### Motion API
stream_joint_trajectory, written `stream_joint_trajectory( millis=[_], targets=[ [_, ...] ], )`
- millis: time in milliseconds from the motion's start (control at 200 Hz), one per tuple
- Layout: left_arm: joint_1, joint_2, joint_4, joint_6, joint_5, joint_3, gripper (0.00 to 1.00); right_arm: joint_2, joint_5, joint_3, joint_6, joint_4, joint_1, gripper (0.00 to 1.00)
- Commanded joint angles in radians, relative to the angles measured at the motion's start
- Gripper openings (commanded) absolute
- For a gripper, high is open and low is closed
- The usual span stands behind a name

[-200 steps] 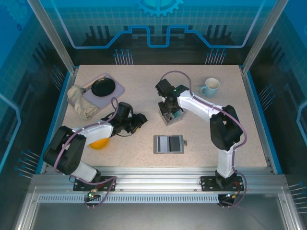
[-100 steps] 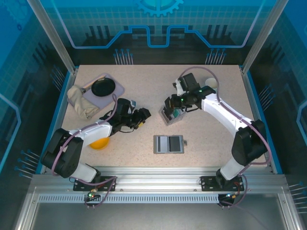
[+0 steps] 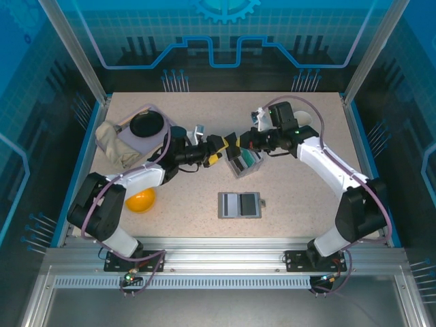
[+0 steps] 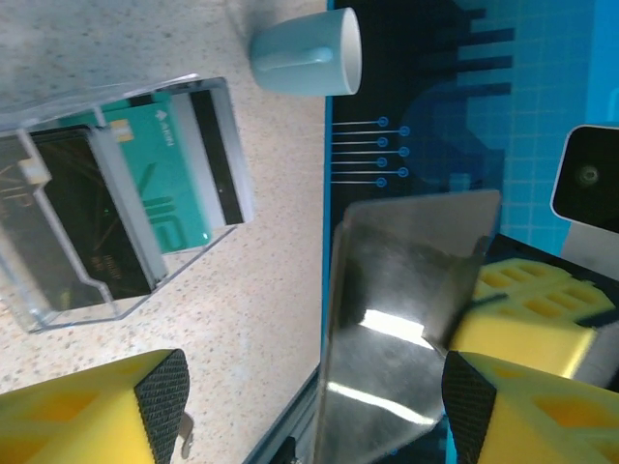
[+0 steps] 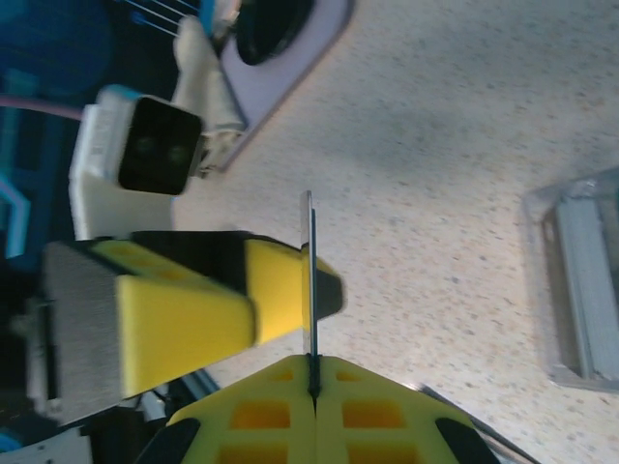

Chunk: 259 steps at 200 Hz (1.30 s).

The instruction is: Put the credit cards into the card holder

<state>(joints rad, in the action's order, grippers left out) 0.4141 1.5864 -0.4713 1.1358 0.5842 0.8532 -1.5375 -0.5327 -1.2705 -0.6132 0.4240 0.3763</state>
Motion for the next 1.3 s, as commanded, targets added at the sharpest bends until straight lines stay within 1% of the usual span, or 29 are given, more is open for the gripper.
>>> stream_joint_trajectory(
  millis=[0,95,150,215,240,375,480,535,610,630,670,690,740,800,845,950,995,1050,1185,1290],
  targets=[
    [-0.009,0.015,-0.093,0.041,0.061,0.042,0.73,0.033,-0.098,0.013,-0.044,-0.053,-0.021,0.00],
    [-0.010,0.024,-0.163,0.071,0.093,0.055,0.68,0.029,-0.141,0.022,-0.068,-0.083,-0.030,0.00],
    [-0.009,0.024,-0.198,0.087,0.106,0.059,0.60,0.027,-0.151,0.022,-0.071,-0.085,-0.031,0.00],
    [-0.009,0.018,-0.218,0.092,0.115,0.061,0.45,0.025,-0.150,0.026,-0.073,-0.085,-0.037,0.00],
    [-0.009,0.014,-0.220,0.090,0.117,0.061,0.41,0.025,-0.153,0.027,-0.075,-0.087,-0.041,0.00],
    [-0.010,-0.007,-0.229,0.087,0.121,0.056,0.26,0.019,-0.179,0.040,-0.092,-0.113,-0.053,0.01],
    [-0.010,-0.021,-0.233,0.087,0.124,0.052,0.12,0.014,-0.196,0.043,-0.101,-0.125,-0.057,0.02],
    [-0.010,-0.027,-0.234,0.087,0.125,0.047,0.07,0.014,-0.203,0.042,-0.105,-0.130,-0.058,0.04],
    [-0.010,-0.035,-0.236,0.088,0.125,0.039,0.02,0.014,-0.213,0.043,-0.108,-0.140,-0.057,0.09],
    [-0.009,-0.036,-0.240,0.090,0.126,0.039,0.02,0.014,-0.213,0.043,-0.109,-0.140,-0.058,0.11],
    [-0.009,-0.038,-0.249,0.093,0.130,0.037,0.00,0.011,-0.213,0.038,-0.112,-0.128,-0.060,0.18],
    [-0.009,-0.038,-0.253,0.095,0.132,0.035,0.00,0.008,-0.218,0.037,-0.112,-0.127,-0.060,0.20],
    [-0.009,-0.040,-0.259,0.100,0.134,0.034,0.00,0.001,-0.243,0.036,-0.111,-0.134,-0.061,0.25],
    [-0.010,-0.039,-0.271,0.106,0.138,0.034,0.00,-0.006,-0.278,0.039,-0.117,-0.158,-0.060,0.34],
    [-0.009,-0.037,-0.289,0.119,0.142,0.034,0.00,-0.011,-0.296,0.038,-0.118,-0.168,-0.059,0.37],
    [-0.009,-0.025,-0.337,0.151,0.149,0.035,0.00,-0.023,-0.332,0.037,-0.120,-0.182,-0.059,0.37],
    [-0.010,-0.019,-0.351,0.165,0.149,0.037,0.00,-0.031,-0.344,0.038,-0.122,-0.188,-0.059,0.36],
    [-0.009,-0.015,-0.378,0.183,0.151,0.037,0.01,-0.033,-0.330,0.036,-0.114,-0.171,-0.060,0.33],
    [-0.009,-0.013,-0.442,0.231,0.156,0.031,0.09,-0.038,-0.273,0.038,-0.093,-0.116,-0.072,0.21],
    [-0.010,-0.016,-0.465,0.249,0.163,0.029,0.13,-0.035,-0.243,0.053,-0.099,-0.107,-0.086,0.20]
  ],
)
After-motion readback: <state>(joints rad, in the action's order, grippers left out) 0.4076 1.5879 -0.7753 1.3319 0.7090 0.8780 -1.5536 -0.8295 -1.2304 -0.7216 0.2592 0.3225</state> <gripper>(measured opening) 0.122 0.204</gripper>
